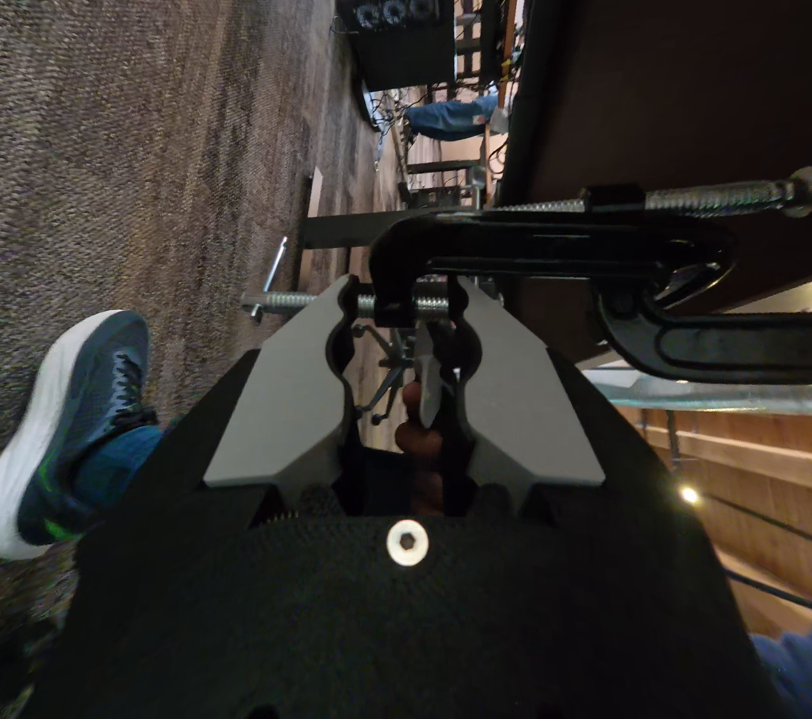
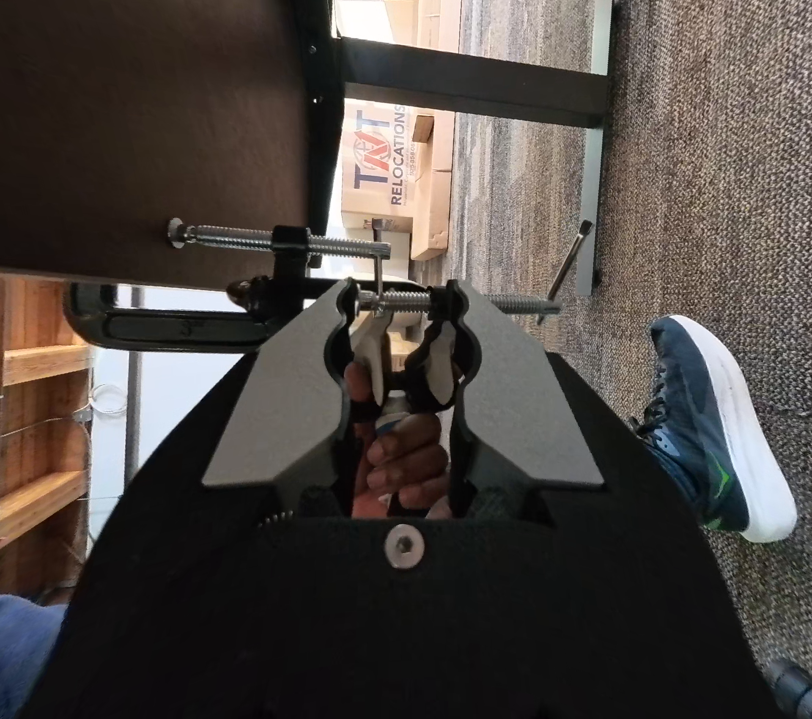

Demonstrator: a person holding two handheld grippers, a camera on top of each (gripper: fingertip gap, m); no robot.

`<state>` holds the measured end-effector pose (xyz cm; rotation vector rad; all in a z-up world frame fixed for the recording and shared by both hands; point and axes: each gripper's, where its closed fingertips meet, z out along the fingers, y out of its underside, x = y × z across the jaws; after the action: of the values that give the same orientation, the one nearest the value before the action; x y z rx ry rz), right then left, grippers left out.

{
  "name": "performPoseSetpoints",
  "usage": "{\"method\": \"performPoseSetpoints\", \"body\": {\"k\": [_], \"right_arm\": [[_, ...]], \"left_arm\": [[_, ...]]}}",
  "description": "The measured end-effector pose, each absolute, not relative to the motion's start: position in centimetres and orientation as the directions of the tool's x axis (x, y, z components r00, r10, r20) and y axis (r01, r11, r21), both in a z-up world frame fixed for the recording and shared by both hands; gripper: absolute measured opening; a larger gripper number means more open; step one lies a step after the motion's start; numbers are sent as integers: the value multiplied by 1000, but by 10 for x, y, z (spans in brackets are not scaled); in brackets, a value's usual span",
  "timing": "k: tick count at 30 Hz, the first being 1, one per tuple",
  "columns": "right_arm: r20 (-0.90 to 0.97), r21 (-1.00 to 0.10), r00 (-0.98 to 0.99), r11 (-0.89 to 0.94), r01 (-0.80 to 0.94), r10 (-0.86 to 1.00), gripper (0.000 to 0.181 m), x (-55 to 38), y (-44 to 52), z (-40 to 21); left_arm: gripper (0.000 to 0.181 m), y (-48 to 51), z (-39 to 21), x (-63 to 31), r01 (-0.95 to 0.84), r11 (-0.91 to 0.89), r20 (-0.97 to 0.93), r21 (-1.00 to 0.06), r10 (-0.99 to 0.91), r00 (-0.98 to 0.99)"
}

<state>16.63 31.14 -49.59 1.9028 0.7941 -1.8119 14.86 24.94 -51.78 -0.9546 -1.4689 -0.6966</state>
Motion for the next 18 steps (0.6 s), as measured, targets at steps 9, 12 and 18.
{"method": "performPoseSetpoints", "body": {"k": [9,12,18], "right_arm": [[-981,-136,18,-750,647,193,41,162,308,-514],[-948,-222,33,-734,642,315,42,156,315,-538],[-707,-578,-78,-512,635,702,48,132,336,-588]], "left_arm": [[32,253,-522,146,851,521,990,-73,144,-3],[30,253,-524,147,843,529,984,-100,176,6],[30,251,-525,145,832,541,978,-124,210,9]]}}
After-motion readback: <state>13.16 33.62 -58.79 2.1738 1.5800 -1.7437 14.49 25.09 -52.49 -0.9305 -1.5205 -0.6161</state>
